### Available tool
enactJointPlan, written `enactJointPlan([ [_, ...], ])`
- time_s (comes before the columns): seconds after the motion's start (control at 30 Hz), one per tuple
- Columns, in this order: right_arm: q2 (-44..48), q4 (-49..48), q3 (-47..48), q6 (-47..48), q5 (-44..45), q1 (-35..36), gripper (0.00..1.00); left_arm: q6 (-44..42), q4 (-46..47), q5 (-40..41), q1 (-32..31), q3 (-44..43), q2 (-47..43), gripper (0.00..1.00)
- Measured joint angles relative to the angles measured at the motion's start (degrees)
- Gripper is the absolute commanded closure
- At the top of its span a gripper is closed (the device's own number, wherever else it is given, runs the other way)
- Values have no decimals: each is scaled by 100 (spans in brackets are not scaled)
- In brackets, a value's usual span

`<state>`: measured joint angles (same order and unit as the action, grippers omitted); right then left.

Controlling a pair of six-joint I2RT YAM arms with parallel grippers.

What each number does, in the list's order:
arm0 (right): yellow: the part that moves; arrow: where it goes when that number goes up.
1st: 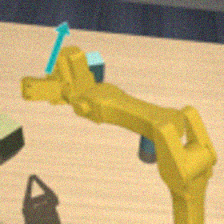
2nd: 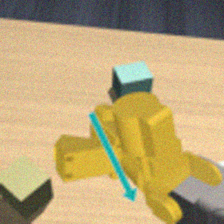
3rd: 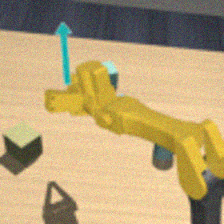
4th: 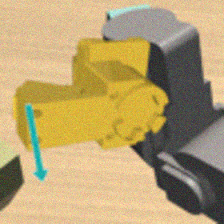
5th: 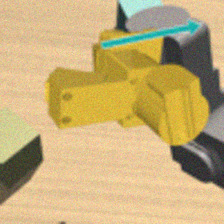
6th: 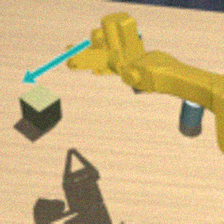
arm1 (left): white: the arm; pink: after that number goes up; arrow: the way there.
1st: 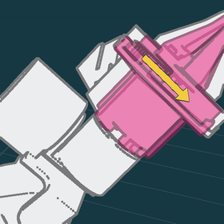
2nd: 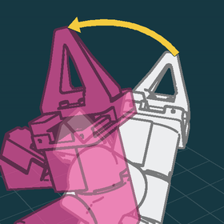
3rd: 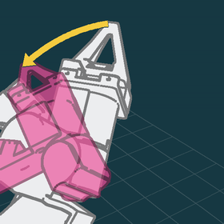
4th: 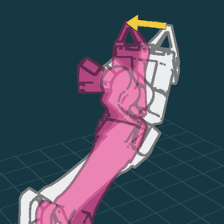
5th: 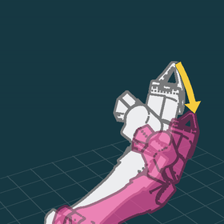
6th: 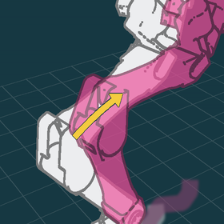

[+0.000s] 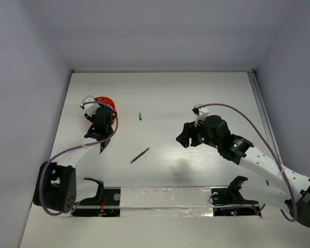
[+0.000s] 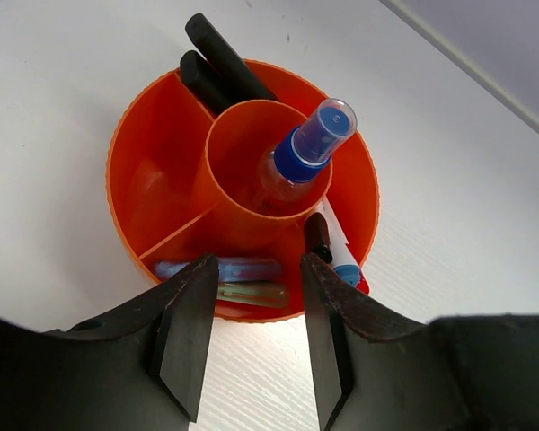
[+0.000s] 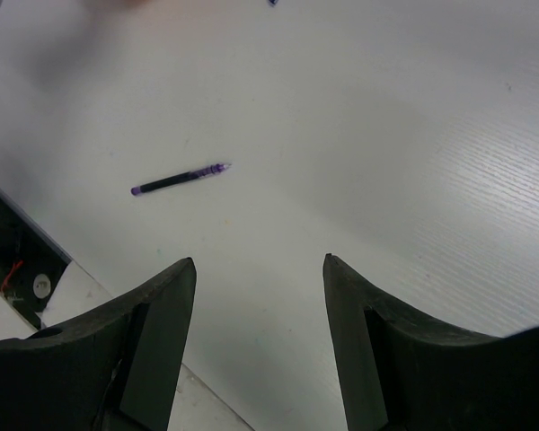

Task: Sort the stationery into containers
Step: Place the pen in the storage box, then pick up the pen from the center of the board.

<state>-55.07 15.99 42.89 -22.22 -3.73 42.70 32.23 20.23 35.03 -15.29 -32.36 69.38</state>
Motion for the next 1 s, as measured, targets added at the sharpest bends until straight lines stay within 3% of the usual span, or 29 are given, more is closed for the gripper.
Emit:
enactJointPlan([
  [0.27, -7, 0, 0, 0, -39, 0, 38, 7, -13, -98, 0, 20, -251, 58],
  [0.53, -210, -42, 0, -31, -175, 0, 57, -131, -48, -520, -483, 55, -1626, 57],
  [0.6, -387, -111, -11, -59, -337, 2, 57, -138, -44, -706, -673, 79, -1971, 57],
  [0.7, -831, -297, -26, -146, -450, 199, 52, -94, -59, -1169, -890, 186, -2415, 56],
  [0.83, -1753, -573, 70, -328, -507, 846, 29, 24, -210, -1858, -1051, 310, -2638, 53],
  [1.0, -2946, -966, 271, -612, -557, 1357, 24, 74, -590, -2516, -1163, 308, -2988, 45],
])
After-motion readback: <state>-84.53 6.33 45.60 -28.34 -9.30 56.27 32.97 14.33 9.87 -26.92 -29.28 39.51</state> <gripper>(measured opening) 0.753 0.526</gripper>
